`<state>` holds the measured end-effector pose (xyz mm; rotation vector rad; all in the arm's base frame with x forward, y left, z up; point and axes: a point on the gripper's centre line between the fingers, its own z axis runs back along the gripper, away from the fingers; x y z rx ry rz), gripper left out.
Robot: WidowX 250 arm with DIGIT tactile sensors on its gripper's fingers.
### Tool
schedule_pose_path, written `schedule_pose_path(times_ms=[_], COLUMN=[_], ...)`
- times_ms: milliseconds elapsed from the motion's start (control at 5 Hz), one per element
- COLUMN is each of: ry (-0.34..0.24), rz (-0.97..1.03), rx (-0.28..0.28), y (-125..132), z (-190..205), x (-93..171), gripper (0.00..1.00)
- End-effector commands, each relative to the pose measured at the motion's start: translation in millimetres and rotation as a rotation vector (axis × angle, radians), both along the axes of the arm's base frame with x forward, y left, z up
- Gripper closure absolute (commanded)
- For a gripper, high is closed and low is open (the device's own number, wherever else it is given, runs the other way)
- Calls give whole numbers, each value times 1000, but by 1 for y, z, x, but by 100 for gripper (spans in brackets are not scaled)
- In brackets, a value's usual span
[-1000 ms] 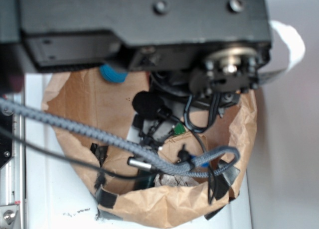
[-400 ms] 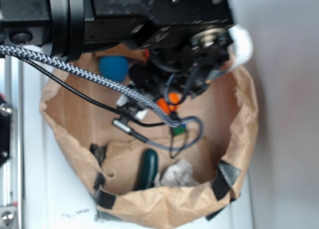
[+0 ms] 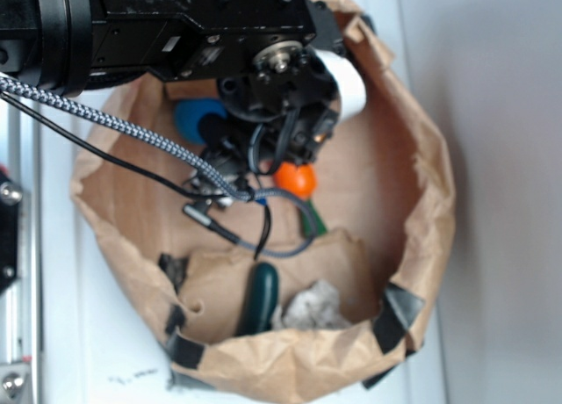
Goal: Grab the carrot.
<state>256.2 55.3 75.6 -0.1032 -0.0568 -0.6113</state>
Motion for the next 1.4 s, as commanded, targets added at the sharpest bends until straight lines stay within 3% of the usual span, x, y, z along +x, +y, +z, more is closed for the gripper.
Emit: schedule_pose_path(times_ms=[0,200,800,1000,1200], ry=[-67,-112,-40,-43,-81], rz=[10,11,43,63,70], rx=[36,39,162,161,118], y=[5,8,5,7,3], z=[5,-3,-54,-54,-32], x=[36,44,52,51,46], gripper=[0,0,0,100,100])
